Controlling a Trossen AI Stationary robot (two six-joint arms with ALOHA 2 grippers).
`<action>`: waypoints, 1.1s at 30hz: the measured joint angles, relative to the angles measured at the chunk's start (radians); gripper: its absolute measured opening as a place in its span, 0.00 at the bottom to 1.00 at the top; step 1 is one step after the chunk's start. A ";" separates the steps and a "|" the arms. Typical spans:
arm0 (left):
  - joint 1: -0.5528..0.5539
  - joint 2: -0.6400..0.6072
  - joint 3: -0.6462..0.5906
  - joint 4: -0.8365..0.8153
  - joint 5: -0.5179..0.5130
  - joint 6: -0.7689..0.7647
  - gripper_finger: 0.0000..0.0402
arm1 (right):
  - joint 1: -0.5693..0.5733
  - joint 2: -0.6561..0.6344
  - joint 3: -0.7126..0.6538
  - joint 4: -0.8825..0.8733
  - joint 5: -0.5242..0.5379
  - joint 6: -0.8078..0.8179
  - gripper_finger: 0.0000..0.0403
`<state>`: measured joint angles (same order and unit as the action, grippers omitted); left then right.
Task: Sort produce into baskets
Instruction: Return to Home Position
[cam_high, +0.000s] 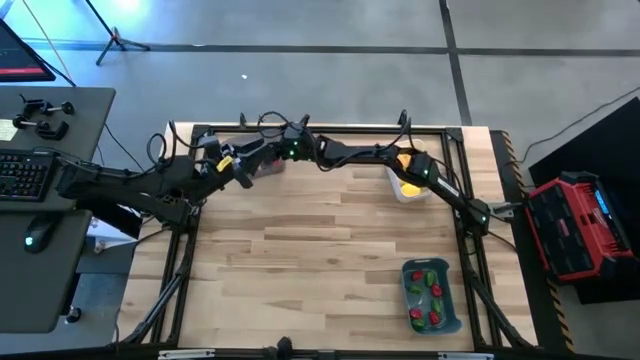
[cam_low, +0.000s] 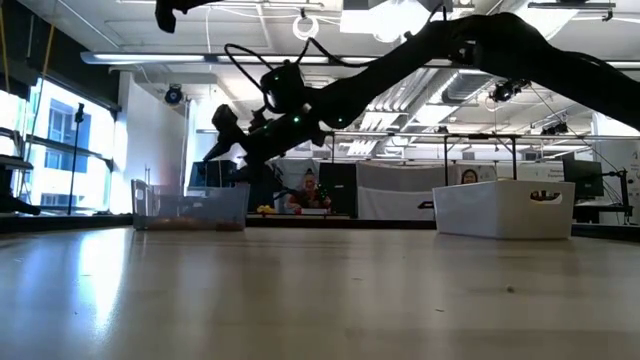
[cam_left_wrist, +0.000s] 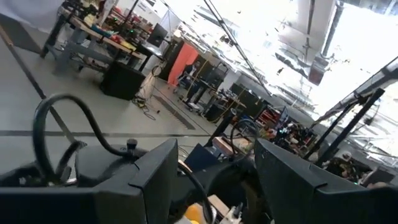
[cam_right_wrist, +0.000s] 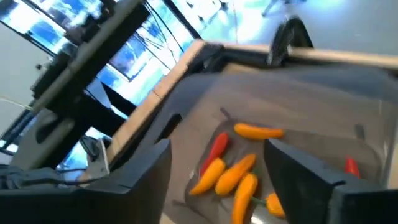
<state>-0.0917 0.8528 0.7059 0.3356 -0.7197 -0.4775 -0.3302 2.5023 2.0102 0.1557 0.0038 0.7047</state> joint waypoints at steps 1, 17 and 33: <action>0.000 -0.001 0.000 0.001 0.009 0.000 0.49 | -0.006 -0.001 0.000 0.016 -0.006 -0.004 0.62; 0.001 -0.310 0.001 -0.116 0.202 0.272 0.49 | -0.062 -0.557 -0.306 -0.324 -0.180 -0.458 0.05; 0.056 -0.425 -0.405 0.199 0.465 0.240 0.15 | 0.233 -1.561 -1.350 0.047 0.203 -0.074 0.00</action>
<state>-0.0360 0.4282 0.3013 0.5346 -0.2551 -0.2371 -0.0969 0.9412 0.6598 0.2025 0.2065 0.6305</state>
